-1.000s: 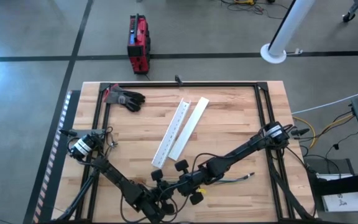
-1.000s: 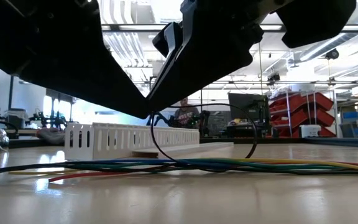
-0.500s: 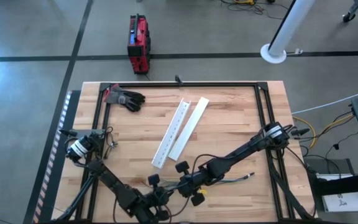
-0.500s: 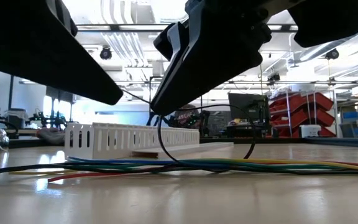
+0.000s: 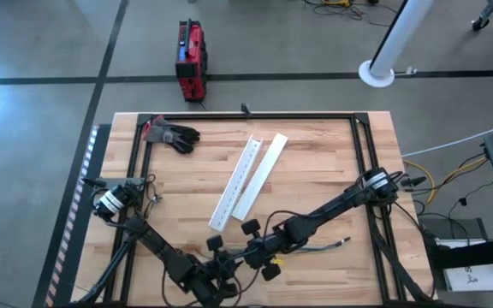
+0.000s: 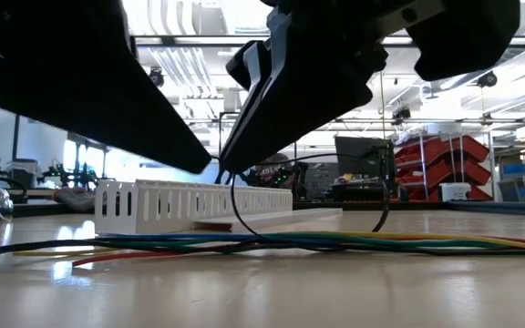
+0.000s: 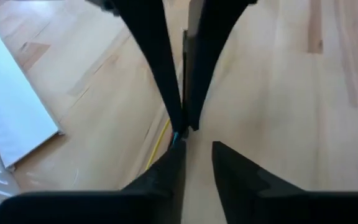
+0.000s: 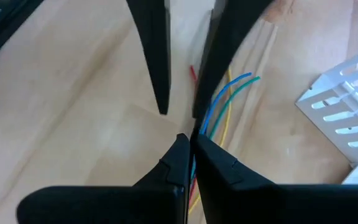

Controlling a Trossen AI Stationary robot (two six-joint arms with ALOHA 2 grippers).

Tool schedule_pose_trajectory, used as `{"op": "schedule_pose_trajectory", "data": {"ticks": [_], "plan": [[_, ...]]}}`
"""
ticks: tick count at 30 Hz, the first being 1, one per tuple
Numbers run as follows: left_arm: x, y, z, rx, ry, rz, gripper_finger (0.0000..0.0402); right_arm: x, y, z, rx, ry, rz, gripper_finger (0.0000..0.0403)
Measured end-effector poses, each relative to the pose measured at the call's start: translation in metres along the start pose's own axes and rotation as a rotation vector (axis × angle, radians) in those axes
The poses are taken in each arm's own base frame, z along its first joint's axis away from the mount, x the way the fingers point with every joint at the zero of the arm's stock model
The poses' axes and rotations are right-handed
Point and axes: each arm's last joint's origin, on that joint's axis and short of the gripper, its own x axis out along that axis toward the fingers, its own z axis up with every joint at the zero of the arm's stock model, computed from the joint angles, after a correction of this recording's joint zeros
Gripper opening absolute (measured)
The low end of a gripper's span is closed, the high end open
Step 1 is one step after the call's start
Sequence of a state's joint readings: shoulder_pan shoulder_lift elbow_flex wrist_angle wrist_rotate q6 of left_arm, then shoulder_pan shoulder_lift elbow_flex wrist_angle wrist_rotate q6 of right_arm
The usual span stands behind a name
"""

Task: Ziptie cables
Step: Wrap the cable wires with the black zip tie

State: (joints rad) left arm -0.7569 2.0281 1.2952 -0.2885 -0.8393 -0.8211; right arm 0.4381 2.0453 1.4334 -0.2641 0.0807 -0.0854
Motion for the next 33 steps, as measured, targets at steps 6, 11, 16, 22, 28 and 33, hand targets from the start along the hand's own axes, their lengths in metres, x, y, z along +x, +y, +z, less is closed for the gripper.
{"op": "schedule_pose_trajectory", "data": {"ticks": [6,11,16,22,28,33], "plan": [[0.0039,0.0028,0.0015,0.021,0.013,0.003,0.0103,-0.0001,0.0013,0.0008,-0.002,-0.009,0.014,0.0007],[0.0033,0.0032,-0.0024,0.043,0.077,-0.028,0.0120,-0.0001,0.0013,0.0009,-0.002,-0.009,0.014,0.0007],[0.0049,0.0044,-0.0013,0.038,0.075,-0.022,0.0126,-0.0001,0.0013,0.0008,-0.003,-0.009,0.014,0.0007],[0.0056,0.0023,0.0019,0.050,0.047,-0.036,0.0118,-0.0001,0.0013,0.0008,-0.004,-0.009,0.011,0.0007],[0.0072,0.0032,0.0046,0.051,0.011,-0.011,0.0098,-0.0001,0.0011,0.0007,-0.002,-0.007,0.011,0.0007],[0.0078,0.0037,0.0050,0.061,0.012,-0.009,0.0070,0.0000,0.0008,0.0006,-0.002,-0.007,0.010,0.0007]]}}
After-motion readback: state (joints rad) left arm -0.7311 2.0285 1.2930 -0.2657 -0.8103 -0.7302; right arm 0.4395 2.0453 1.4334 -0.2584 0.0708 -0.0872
